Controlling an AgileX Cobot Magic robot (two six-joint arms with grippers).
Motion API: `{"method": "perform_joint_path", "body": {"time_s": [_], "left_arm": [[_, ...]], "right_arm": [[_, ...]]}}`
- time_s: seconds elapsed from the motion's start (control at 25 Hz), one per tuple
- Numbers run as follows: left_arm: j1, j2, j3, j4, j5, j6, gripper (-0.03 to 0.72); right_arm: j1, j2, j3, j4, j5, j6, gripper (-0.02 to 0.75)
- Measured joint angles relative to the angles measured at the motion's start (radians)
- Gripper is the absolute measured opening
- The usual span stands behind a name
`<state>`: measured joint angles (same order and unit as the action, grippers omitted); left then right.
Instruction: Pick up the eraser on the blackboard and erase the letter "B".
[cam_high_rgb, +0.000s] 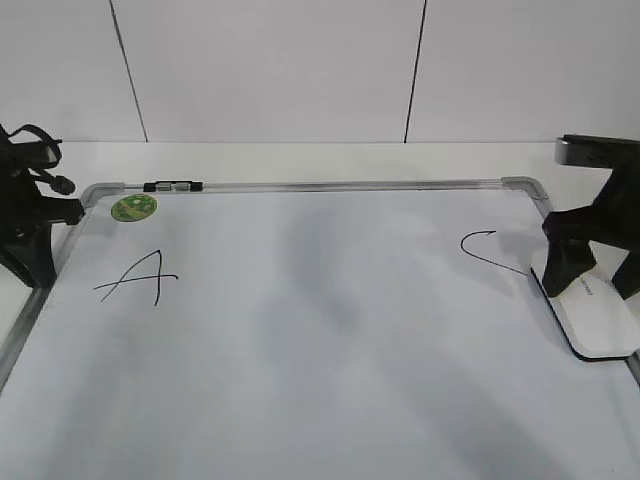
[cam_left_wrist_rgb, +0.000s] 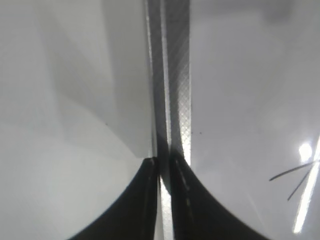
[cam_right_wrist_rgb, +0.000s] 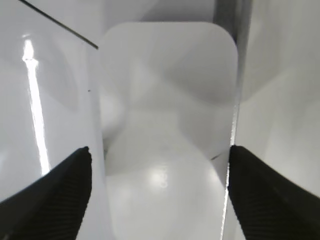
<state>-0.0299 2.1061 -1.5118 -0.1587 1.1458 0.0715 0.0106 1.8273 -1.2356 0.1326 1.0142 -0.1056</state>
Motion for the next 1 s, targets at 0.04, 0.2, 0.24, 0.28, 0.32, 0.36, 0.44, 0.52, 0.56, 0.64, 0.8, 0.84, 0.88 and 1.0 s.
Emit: {"method": "perform_joint_path", "body": {"time_s": [0.04,0.2,0.24,0.28,0.32,0.36,0.44,0.52,0.56,0.64,0.8,0.84,0.88,1.0], "left_arm": [[0.0,0.0,0.0,0.0,0.0,0.0,0.058],[0.0,0.0,0.0,0.0,0.0,0.0,0.059],[0.0,0.0,0.0,0.0,0.0,0.0,0.059],[0.0,0.0,0.0,0.0,0.0,0.0,0.06],[0.0,0.0,0.0,0.0,0.0,0.0,0.06],[0.0,0.0,0.0,0.0,0.0,0.0,0.06],[0.0,0.0,0.0,0.0,0.0,0.0,0.062],[0.0,0.0,0.0,0.0,0.0,0.002,0.071],[0.0,0.0,0.0,0.0,0.0,0.002,0.081],[0.0,0.0,0.0,0.0,-0.002,0.002,0.113],[0.0,0.007,-0.015,-0.007,-0.002,0.004,0.23],[-0.002,0.01,-0.022,-0.008,-0.002,0.004,0.261],[-0.002,0.011,-0.029,-0.008,-0.002,0.004,0.284],[-0.002,0.011,-0.054,-0.011,0.002,0.005,0.312]], "right_arm": [[0.0,0.0,-0.01,0.0,0.016,0.0,0.649],[0.0,0.0,-0.047,-0.014,0.084,0.018,0.649],[0.0,0.0,-0.059,-0.021,0.103,0.021,0.649],[0.0,0.0,-0.077,-0.028,0.126,0.026,0.649],[0.0,0.0,-0.092,-0.03,0.146,0.028,0.648],[0.0,0.0,-0.11,-0.034,0.168,0.032,0.647],[0.0,0.0,-0.144,-0.034,0.186,0.042,0.645],[0.0,0.0,-0.176,-0.034,0.193,0.048,0.643],[0.0,0.0,-0.187,-0.034,0.194,0.051,0.64],[0.0,-0.009,-0.197,-0.034,0.195,0.063,0.631],[0.0,-0.049,-0.198,-0.034,0.201,0.07,0.615],[0.0,-0.061,-0.198,-0.034,0.202,0.071,0.612],[0.0,-0.073,-0.198,-0.034,0.202,0.073,0.608],[0.0,-0.105,-0.198,-0.034,0.205,0.075,0.599]]}}
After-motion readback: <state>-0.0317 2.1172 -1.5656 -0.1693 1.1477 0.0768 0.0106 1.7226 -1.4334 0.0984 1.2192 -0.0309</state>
